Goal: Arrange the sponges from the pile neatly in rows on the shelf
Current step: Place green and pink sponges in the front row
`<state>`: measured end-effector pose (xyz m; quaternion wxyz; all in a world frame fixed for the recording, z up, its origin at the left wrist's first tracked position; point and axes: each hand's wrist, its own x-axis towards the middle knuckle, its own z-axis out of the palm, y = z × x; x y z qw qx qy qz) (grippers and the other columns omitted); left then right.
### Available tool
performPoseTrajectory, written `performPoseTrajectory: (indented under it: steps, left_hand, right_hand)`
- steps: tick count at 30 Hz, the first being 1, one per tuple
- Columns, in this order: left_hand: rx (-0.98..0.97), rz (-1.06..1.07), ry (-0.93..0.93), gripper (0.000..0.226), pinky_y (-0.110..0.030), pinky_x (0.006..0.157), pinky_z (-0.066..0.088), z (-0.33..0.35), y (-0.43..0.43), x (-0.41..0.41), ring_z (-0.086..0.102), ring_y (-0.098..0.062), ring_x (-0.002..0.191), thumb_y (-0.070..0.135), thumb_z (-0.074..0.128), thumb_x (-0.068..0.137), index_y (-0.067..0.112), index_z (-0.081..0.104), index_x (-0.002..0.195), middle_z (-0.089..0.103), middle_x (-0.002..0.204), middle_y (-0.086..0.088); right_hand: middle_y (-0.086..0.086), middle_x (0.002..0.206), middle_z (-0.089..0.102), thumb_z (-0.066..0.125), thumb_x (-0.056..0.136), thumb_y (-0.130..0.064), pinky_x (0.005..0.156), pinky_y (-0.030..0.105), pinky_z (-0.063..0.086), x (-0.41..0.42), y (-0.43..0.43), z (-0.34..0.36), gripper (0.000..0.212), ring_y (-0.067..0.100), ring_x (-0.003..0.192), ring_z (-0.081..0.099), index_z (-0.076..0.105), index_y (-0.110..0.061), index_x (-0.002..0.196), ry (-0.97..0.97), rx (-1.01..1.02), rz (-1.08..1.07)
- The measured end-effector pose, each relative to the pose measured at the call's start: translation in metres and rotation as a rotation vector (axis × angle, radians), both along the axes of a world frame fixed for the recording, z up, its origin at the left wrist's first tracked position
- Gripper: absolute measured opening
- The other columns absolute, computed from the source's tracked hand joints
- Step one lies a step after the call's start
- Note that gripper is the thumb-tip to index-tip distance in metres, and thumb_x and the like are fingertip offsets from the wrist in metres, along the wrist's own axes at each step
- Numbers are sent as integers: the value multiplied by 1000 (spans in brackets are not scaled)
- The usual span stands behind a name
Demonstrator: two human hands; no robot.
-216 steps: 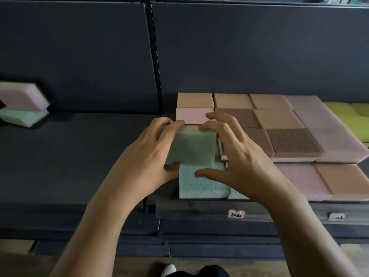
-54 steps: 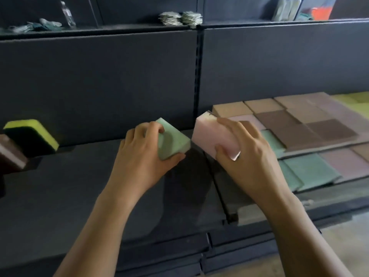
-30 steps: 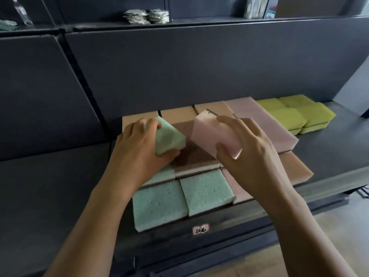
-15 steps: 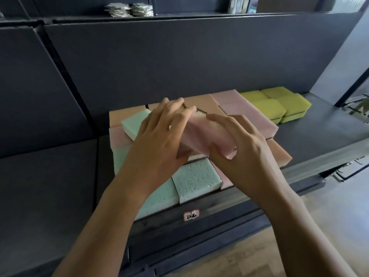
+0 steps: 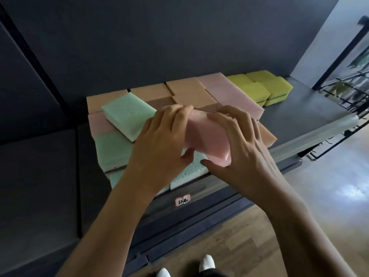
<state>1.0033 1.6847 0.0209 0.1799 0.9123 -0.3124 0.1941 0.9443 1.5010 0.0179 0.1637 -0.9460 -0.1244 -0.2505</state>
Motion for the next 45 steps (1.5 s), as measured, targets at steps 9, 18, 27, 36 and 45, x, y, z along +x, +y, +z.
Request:
performPoseTrajectory:
  steps: [9,18,27,36,45]
  left_hand:
    - [9,-19,-38,86,-41,108,36,13,-41,3,37,-29,136,27,73,74,8,32,147,37,148,-11]
    - [4,144,38,87,-32,94,44,10,-112,-9,53,-25,119,44,78,70,8,40,138,50,136,-10]
    - [25,231,95,87,-32,104,37,-8,-158,-23,47,-23,127,45,71,75,6,36,144,48,140,-9]
    - [72,246,161,89,-31,110,30,-11,-160,-31,43,-22,131,48,69,73,8,36,146,46,143,-7]
    - [196,229,138,83,-34,112,25,-10,-145,-20,37,-24,135,33,70,75,7,37,146,42,143,-7]
  right_hand:
    - [3,140,43,82,68,-21,97,35,48,21,-50,6,82,20,128,43,41,-13,139,40,222,122]
    - [2,147,39,79,74,-40,109,48,38,40,-133,11,85,25,135,35,39,-15,144,27,33,271]
    - [-4,142,48,75,78,-42,106,45,40,50,-189,2,71,23,131,40,47,-15,138,91,-7,402]
    - [-6,143,49,77,80,-35,102,41,38,44,-191,-5,58,25,129,43,55,-22,132,77,-97,402]
    - [-8,141,50,75,78,-32,101,38,38,48,-189,-11,54,23,127,45,57,-23,128,130,-66,377]
